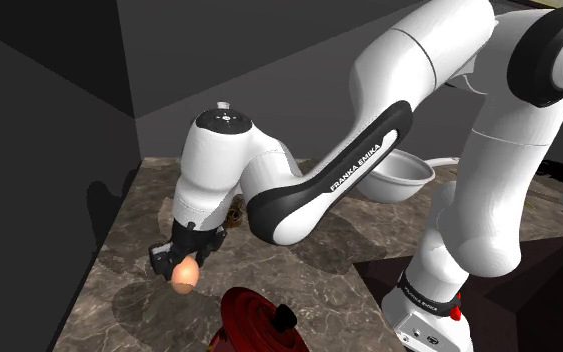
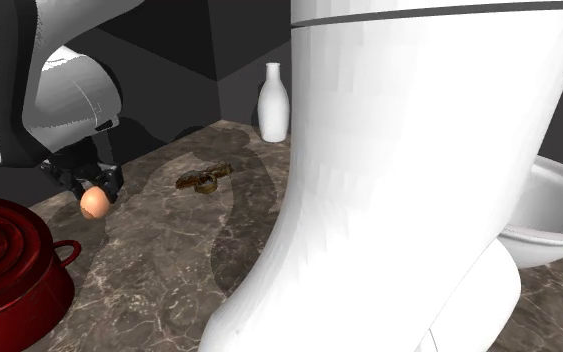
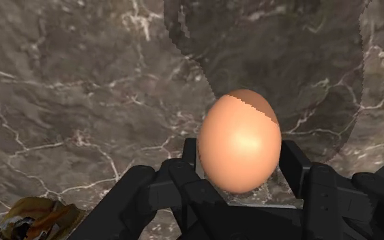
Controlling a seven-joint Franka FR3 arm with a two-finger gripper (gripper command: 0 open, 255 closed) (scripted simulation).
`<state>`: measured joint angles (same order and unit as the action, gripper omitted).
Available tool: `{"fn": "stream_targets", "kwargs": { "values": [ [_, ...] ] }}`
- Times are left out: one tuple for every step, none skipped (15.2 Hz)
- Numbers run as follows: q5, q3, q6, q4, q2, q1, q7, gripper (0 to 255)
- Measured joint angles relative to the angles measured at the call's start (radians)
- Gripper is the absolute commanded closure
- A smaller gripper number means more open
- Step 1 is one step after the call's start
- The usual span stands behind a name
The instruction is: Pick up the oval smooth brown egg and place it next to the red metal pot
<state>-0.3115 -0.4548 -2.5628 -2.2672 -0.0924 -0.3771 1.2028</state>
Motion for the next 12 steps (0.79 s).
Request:
{"fn": "stream_targets", "kwargs": {
  "values": [
    [0.000, 0.000, 0.000, 0.000, 0.000, 0.000, 0.000, 255],
    [0.000, 0.000, 0.000, 0.000, 0.000, 0.000, 0.000, 0],
    [0.000, 0.000, 0.000, 0.000, 0.000, 0.000, 0.000, 0],
    [0.000, 0.000, -0.001, 0.000, 0.000, 0.000, 0.000, 0],
    [0.000, 0.000, -0.001, 0.000, 0.000, 0.000, 0.000, 0],
    [0.000, 0.000, -0.001, 0.000, 0.000, 0.000, 0.000, 0],
    [0.000, 0.000, -0.001, 0.000, 0.000, 0.000, 0.000, 0],
    [0.000, 0.000, -0.001, 0.000, 0.000, 0.000, 0.000, 0],
    [0.014, -0.004, 0.010, -0.002, 0.015, 0.000, -0.008, 0],
    [0.041, -0.008, 0.031, -0.001, 0.041, 0.003, -0.030, 0],
    [0.068, -0.012, 0.053, -0.003, 0.069, 0.004, -0.049, 0],
    [0.084, -0.016, 0.075, 0.008, 0.084, 0.001, -0.057, 0]
  ]
}}
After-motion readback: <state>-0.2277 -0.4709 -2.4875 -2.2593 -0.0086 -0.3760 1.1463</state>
